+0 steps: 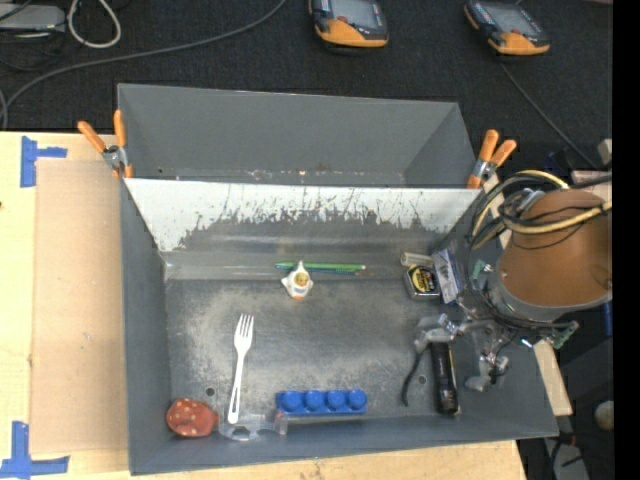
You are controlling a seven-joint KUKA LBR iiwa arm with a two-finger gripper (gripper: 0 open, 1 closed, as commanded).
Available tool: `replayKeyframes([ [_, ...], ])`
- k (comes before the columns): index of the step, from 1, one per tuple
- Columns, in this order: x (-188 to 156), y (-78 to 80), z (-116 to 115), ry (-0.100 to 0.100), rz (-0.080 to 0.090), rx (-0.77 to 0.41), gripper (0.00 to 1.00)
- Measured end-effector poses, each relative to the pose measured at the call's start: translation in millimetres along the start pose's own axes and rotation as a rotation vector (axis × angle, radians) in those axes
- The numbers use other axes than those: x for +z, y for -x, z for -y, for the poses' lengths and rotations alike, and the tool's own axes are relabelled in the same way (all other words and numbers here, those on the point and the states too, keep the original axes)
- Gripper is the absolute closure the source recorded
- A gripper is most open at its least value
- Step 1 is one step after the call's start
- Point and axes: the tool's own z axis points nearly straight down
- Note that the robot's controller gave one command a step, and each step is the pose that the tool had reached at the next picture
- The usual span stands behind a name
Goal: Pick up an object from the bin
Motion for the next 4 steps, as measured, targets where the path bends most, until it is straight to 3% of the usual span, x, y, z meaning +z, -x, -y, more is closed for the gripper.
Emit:
replayKeyframes([
  [1,29,-6.1,1,0.005,0.008,-0.021,0.00],
  [2,36,-5.3,-6,0.002,0.011,-0.591,1.00],
  [3,36,-5.4,-6,0.002,0.012,-0.590,1.00],
  [4,-20,-7.4,-8,0.011,0.008,-0.588,1.00],
])
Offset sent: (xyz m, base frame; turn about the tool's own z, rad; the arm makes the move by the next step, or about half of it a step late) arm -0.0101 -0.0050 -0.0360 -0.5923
